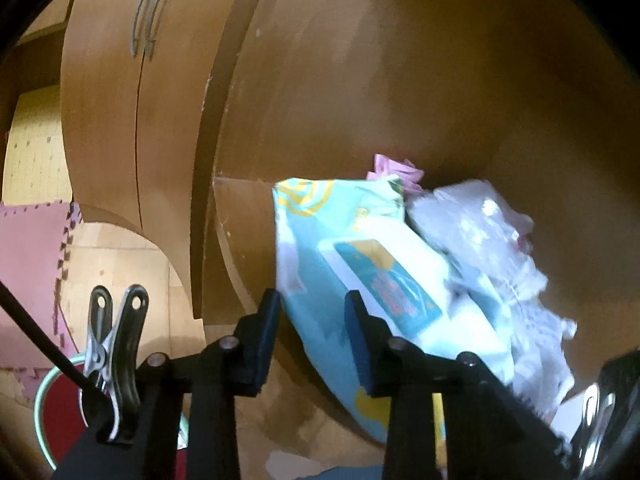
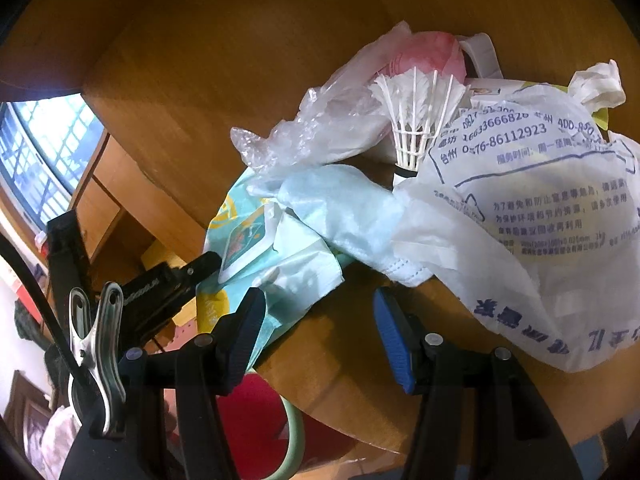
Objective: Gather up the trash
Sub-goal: 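Close the left tool on the blue wipes packet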
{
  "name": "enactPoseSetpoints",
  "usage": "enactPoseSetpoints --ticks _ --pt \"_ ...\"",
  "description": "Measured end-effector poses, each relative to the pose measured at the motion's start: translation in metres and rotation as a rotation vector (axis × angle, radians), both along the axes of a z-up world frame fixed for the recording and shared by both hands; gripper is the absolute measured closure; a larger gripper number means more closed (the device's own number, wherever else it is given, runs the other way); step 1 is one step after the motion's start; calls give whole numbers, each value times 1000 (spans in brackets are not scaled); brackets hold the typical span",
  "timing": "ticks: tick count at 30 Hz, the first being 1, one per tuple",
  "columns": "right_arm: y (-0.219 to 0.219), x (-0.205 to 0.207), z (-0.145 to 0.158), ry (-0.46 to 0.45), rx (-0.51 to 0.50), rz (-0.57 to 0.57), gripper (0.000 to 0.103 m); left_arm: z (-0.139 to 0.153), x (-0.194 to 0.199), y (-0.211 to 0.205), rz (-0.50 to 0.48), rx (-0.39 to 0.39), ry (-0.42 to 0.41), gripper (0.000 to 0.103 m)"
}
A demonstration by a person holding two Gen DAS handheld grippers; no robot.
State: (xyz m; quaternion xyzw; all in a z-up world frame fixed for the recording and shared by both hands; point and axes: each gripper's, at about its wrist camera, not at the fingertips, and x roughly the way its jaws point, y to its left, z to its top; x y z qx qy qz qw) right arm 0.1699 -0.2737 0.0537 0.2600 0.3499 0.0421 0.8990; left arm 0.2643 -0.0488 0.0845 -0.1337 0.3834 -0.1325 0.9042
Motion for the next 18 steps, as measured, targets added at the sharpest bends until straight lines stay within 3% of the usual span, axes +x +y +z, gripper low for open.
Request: enactPoseSetpoints --ticks 15,16,18 --pt "9 2 1 -3 80 -43 45 8 -36 17 -56 -1 3 68" --pt "8 0 1 -8 100 -44 44 9 -36 20 -48 2 -2 68" --pt "5 -4 2 -16 130 -47 38 10 -33 25 -18 9 -9 57"
